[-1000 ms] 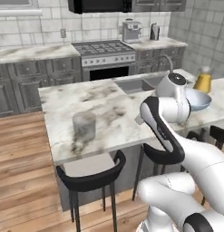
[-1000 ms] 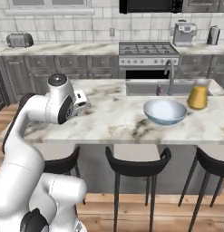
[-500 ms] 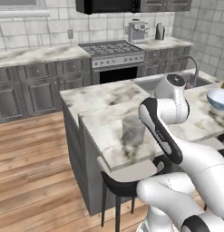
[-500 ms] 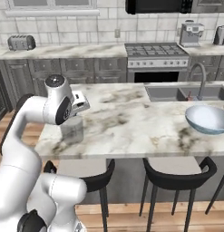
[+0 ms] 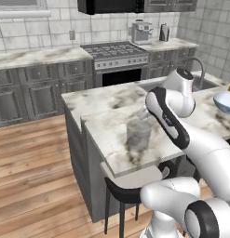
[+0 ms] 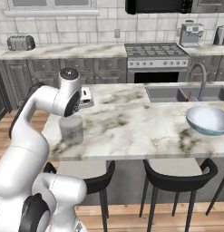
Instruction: There are two ice cubes in the ice bowl. Place both ice cubes in the glass cup.
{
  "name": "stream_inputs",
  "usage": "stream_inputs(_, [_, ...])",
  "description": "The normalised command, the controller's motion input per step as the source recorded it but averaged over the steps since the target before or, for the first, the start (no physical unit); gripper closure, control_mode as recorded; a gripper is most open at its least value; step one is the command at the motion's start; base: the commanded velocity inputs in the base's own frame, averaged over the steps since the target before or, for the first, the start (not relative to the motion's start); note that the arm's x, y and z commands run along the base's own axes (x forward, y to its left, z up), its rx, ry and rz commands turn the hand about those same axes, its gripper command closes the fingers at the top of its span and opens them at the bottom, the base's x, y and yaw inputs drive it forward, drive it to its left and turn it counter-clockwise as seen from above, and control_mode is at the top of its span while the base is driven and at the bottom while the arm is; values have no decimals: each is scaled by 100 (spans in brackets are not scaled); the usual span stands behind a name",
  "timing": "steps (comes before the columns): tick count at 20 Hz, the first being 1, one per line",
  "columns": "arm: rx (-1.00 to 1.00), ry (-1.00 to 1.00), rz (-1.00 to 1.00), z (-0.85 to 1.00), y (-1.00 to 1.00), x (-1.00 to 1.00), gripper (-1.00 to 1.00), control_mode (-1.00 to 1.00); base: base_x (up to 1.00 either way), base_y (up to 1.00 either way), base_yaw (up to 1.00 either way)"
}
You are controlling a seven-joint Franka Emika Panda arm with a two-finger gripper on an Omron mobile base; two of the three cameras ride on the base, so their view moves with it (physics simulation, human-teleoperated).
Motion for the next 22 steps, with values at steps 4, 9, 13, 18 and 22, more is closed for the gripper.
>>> stream_inputs(4, [13,0,0,0,0,0,100,-100,0,0,0])
stream_inputs(9, [2,2,0,0,12,14,100,-100,0,0,0])
stream_inputs(13, [-8,20,0,-1,33,9,100,-100,0,0,0])
stream_inputs(18, [-5,11,0,-4,12,0,100,-100,0,0,0])
stream_inputs(22, [-18,-1,0,-32,0,0,100,-100,0,0,0])
